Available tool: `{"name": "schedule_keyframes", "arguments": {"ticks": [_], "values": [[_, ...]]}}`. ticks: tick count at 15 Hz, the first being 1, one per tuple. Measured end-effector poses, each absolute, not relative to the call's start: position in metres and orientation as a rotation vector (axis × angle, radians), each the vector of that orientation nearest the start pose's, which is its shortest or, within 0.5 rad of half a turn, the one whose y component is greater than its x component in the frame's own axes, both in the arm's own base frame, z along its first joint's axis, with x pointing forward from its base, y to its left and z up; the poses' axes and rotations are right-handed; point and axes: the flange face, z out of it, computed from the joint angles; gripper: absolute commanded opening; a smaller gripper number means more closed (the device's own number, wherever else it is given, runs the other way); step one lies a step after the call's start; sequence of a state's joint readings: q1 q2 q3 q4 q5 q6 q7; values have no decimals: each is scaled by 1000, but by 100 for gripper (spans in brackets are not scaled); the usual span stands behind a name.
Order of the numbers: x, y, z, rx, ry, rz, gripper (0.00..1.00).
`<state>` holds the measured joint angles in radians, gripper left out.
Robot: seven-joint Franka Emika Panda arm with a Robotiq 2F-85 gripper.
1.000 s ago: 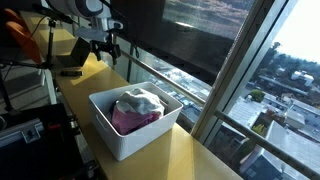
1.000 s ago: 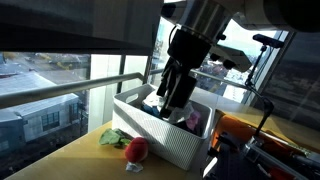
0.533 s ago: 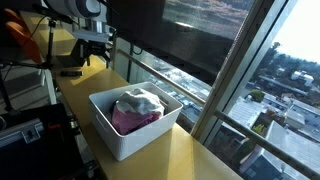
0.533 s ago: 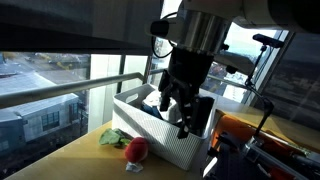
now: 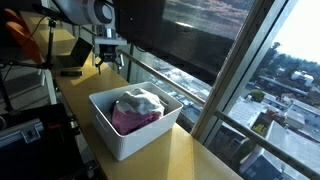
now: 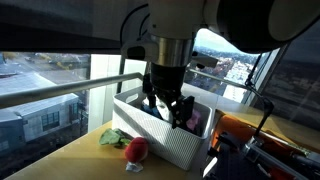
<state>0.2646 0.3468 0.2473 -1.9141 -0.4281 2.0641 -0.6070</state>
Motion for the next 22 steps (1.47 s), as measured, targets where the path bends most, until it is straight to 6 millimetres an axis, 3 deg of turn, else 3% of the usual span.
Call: {"name": "schedule_keyframes", "arguments": {"ticks": [4,9,16,22], "values": [[587,268,287,-2516,-2381,406,100],[633,276,261,-2439,-2475,402,100],[653,289,229,-2434,-2444,528,100],[647,304,189,-2435,-2407,621,100]]}}
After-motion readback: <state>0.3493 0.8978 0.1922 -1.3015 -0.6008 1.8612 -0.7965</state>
